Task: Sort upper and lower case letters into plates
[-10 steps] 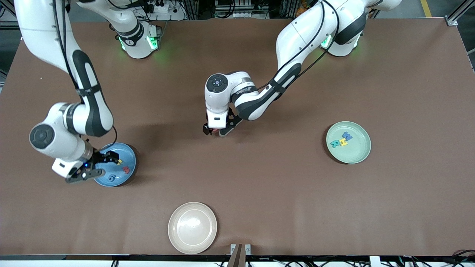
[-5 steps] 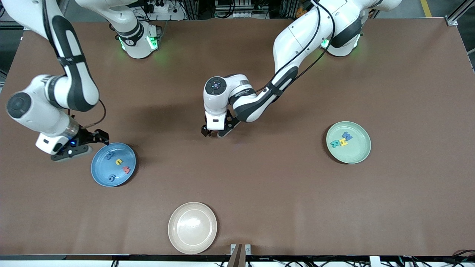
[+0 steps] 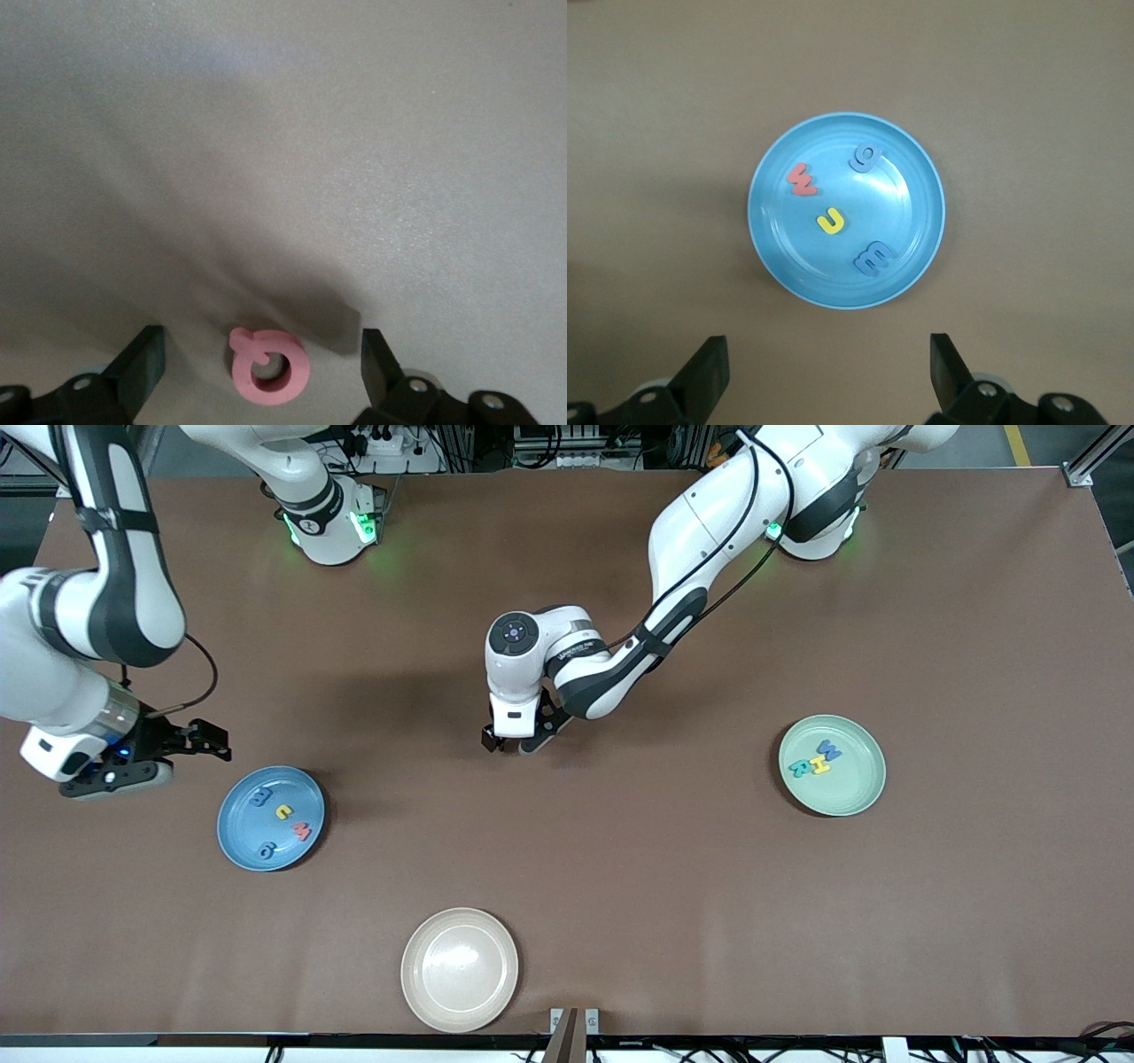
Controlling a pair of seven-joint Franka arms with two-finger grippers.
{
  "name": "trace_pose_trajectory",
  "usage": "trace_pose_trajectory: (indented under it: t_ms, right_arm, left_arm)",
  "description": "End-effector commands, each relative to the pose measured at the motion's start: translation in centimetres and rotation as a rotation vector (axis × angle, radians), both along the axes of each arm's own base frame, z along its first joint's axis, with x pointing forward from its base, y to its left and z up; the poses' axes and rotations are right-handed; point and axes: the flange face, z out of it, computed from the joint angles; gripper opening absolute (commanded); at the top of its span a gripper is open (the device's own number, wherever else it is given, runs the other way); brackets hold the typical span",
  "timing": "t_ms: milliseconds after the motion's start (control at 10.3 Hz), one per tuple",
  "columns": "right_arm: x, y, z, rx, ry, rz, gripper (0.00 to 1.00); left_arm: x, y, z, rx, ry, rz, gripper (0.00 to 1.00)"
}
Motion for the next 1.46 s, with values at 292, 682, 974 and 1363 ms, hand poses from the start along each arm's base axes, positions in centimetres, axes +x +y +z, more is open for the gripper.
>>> trace_pose_trajectory:
  t_ms: [292,682,974,1363]
  right_arm:
    - [-2.1,1.3,10.8,-0.044,-0.015,-0.125,1.0]
    - [-3.9,2.0,14.5,-0.045,-0.036,-0.115,1.0]
    - [-3.8,2.5,17.8,-0.046,-0.041,-0.106,1.0]
    - [-3.6,2.5,19.7,-0.043,-0.062,-0.178,1.0]
  left_arm:
    - [0.2,-0.2,-0.9,-0.003,0.018,0.02,0.56]
    - [0.0,-0.2,-1.4,-0.004,0.029,0.014,0.21]
    - [0.4,0.1,-1.5,0.004,0.02,-0.01,0.0]
    - [3.5,1.6,2.8,-0.025,-0.017,0.01,0.0]
